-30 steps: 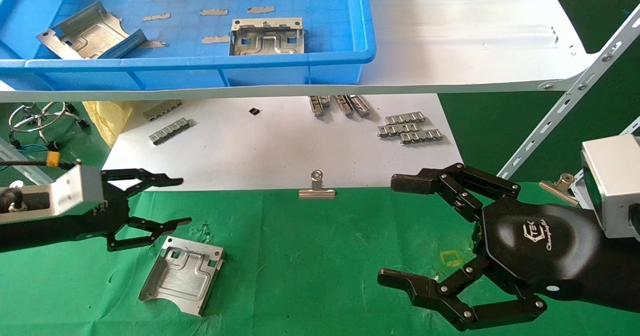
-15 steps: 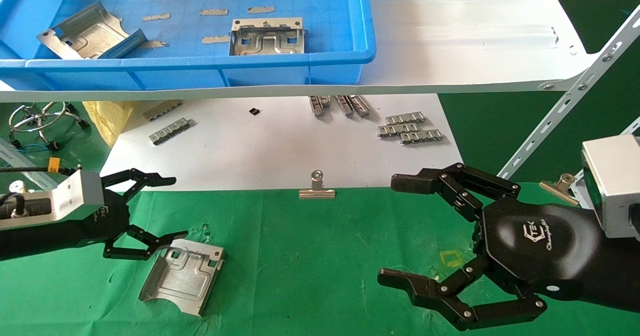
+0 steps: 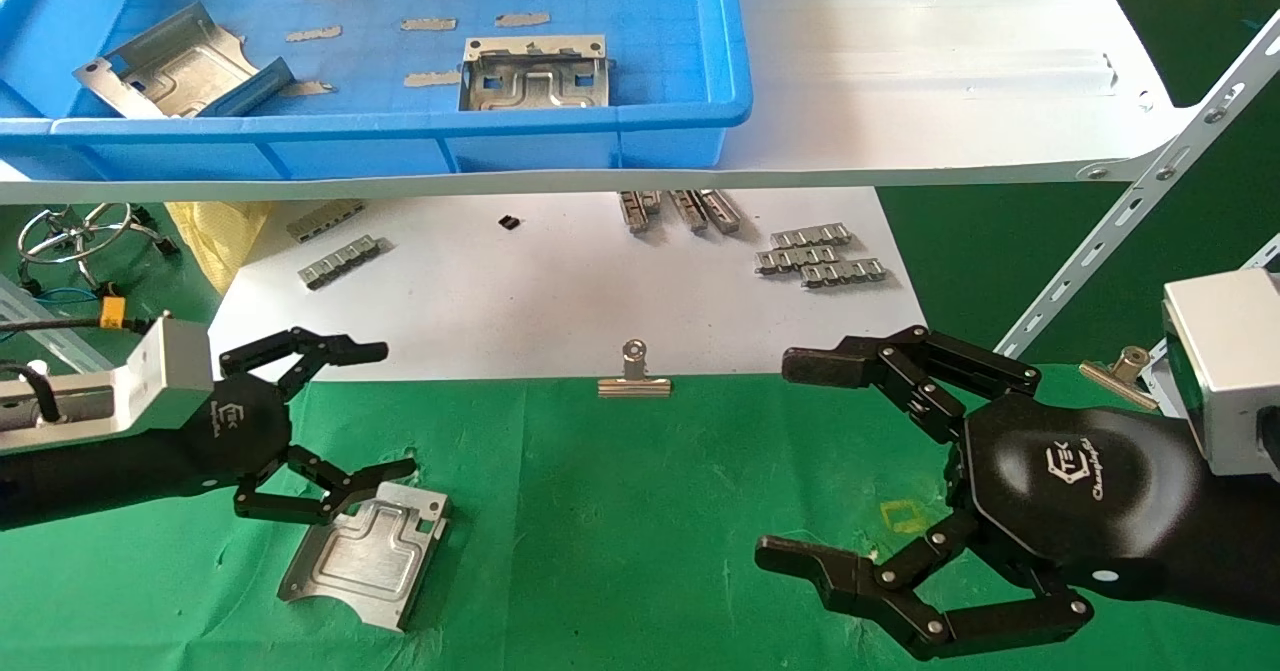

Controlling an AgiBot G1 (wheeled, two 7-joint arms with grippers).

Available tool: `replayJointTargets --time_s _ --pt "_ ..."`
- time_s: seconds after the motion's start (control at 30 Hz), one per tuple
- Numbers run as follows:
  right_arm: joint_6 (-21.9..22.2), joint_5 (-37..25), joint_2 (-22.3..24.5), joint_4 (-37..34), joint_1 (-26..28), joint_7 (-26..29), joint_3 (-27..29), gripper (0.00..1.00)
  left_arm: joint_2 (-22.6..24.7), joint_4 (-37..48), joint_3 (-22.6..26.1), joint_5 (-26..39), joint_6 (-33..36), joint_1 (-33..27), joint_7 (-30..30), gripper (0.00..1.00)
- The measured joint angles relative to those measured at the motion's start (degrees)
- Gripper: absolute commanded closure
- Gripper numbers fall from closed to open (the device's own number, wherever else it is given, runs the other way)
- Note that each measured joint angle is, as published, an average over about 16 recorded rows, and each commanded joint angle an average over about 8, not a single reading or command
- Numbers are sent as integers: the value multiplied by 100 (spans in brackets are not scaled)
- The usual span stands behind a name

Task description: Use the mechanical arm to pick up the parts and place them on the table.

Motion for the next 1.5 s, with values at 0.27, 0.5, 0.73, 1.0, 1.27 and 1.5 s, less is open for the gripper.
replayJointTargets --time_s 0.27,0.5,0.73,1.0,1.27,1.5 --pt "0 0 0 0 0 0 0 0 -163 -943 -495 -97 -64 410 -701 0" --pt "0 0 0 0 0 0 0 0 -305 -1763 -926 -182 -119 767 -1310 0" --pt "0 0 0 0 0 0 0 0 -446 -2579 -1355 -267 -175 1122 -1917 0" --pt "0 0 0 0 0 0 0 0 -607 -3510 -1844 -363 -238 1527 -2609 0" --pt "0 0 0 0 0 0 0 0 -769 -4445 -2336 -460 -301 1934 -3304 0" --pt "1 0 0 -1 0 0 0 0 -886 -5133 -2698 -532 -344 2233 -3793 0"
